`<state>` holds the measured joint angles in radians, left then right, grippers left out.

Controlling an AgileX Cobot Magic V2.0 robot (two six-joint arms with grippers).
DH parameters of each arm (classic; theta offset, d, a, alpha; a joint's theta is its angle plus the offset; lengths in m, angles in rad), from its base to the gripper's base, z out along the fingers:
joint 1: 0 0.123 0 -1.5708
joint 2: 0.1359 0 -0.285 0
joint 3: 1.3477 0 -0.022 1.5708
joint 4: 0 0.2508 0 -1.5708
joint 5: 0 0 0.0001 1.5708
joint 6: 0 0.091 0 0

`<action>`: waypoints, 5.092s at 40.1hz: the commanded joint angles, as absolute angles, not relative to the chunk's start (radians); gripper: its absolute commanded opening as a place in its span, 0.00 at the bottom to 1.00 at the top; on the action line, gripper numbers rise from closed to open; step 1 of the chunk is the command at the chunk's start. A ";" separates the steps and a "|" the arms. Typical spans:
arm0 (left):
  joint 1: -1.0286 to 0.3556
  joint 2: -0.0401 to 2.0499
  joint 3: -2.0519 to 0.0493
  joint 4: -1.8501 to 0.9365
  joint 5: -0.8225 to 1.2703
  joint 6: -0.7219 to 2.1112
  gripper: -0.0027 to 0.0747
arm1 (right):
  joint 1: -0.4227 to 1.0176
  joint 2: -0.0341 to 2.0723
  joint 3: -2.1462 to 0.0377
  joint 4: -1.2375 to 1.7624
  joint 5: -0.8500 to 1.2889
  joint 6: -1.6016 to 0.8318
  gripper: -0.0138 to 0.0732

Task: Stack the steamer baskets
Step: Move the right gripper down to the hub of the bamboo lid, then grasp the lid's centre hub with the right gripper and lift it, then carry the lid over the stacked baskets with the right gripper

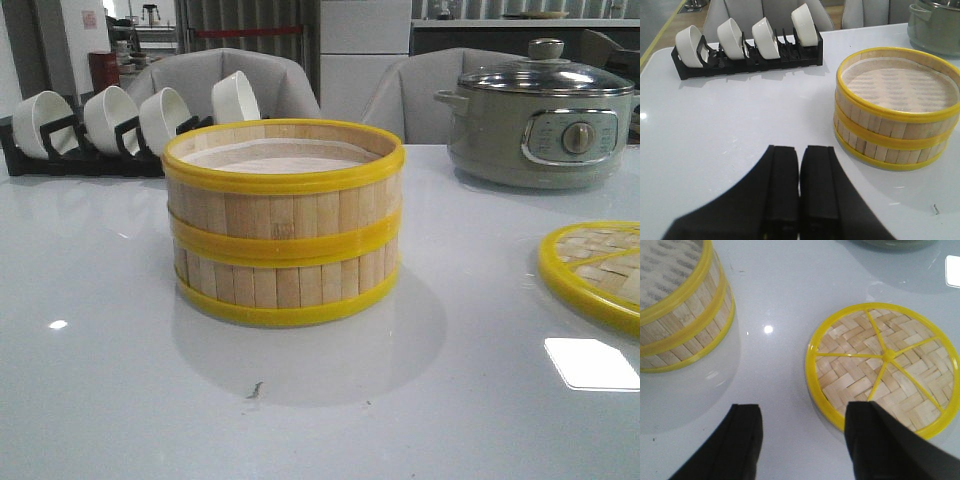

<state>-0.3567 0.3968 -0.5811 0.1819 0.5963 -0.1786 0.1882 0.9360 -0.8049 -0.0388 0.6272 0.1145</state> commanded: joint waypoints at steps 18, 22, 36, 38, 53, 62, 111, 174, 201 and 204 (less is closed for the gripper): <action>-0.359 0.404 -0.607 0.179 0.522 -0.185 0.15 | 0.115 1.151 -0.829 -0.038 0.443 0.111 0.65; -0.359 0.404 -0.607 0.179 0.522 -0.185 0.15 | 0.044 1.212 -0.830 -0.038 0.372 0.111 0.59; -0.359 0.404 -0.607 0.179 0.522 -0.185 0.15 | -0.095 1.431 -0.895 -0.038 0.137 0.111 0.58; -0.359 0.404 -0.607 0.179 0.522 -0.185 0.15 | -0.100 1.467 -0.939 -0.038 0.208 0.111 0.58; -0.359 0.404 -0.607 0.179 0.522 -0.185 0.15 | -0.103 1.741 -1.260 -0.038 0.577 0.111 0.58; -0.359 0.404 -0.607 0.179 0.522 -0.185 0.15 | -0.103 1.790 -1.285 -0.039 0.600 0.111 0.58; -0.359 0.404 -0.607 0.179 0.522 -0.185 0.15 | -0.122 1.812 -1.285 -0.037 0.614 0.111 0.58; -0.359 0.404 -0.607 0.179 0.522 -0.185 0.15 | 0.451 1.979 -2.197 0.115 0.961 0.111 0.19; -0.359 0.404 -0.607 0.179 0.522 -0.185 0.15 | 0.533 2.106 -2.288 0.076 1.063 0.111 0.19; -0.359 0.404 -0.607 0.179 0.522 -0.185 0.15 | 0.533 2.101 -2.289 0.076 1.065 0.111 0.19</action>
